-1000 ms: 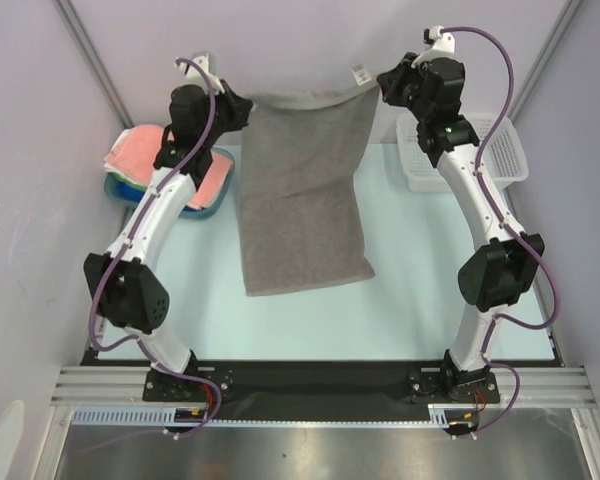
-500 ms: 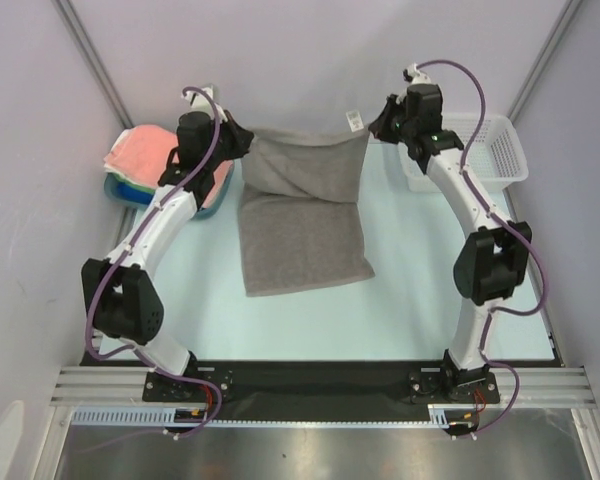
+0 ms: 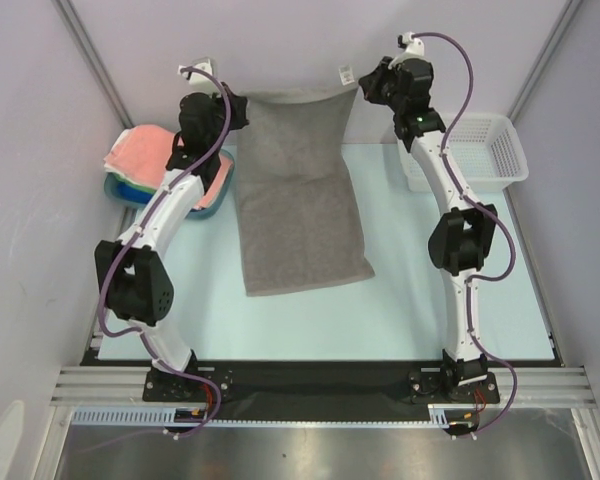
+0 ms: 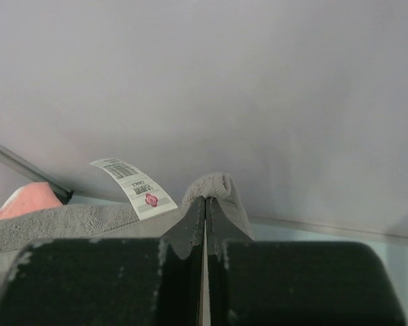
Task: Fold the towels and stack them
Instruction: Fold the towel
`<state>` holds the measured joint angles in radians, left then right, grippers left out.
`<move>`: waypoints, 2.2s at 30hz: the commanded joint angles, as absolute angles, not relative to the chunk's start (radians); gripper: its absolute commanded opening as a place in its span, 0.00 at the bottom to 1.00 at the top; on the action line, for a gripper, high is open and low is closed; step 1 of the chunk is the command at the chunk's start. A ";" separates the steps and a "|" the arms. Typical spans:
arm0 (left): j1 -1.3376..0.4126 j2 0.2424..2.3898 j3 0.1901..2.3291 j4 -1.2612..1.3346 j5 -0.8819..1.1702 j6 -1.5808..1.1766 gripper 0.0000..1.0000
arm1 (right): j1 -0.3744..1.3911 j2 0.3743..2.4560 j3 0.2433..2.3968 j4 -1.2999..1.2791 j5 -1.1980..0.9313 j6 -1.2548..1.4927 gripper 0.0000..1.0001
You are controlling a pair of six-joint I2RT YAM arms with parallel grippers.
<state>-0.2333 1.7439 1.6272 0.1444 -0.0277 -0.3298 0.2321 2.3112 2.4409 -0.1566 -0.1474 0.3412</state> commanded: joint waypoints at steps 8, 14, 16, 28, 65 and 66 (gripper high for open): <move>-0.238 1.784 1.644 0.178 -0.058 -0.319 0.00 | 0.225 2.246 2.318 -0.106 -0.156 0.351 0.00; -0.241 1.731 1.490 0.190 -0.057 -0.367 0.00 | 0.224 2.100 2.035 -0.113 -0.135 0.371 0.00; -0.242 1.714 1.430 0.192 -0.055 -0.380 0.00 | 0.221 2.035 1.952 -0.104 -0.126 0.383 0.00; -0.273 1.533 1.189 0.120 -0.086 -0.449 0.00 | 0.212 1.760 1.464 -0.110 -0.153 0.472 0.00; -0.437 1.385 0.681 -0.026 -0.141 -0.712 0.08 | 0.399 1.358 0.723 -0.210 0.032 0.604 0.33; -0.437 1.382 0.680 -0.029 -0.140 -0.710 0.08 | 0.403 1.362 0.709 -0.206 0.040 0.609 0.33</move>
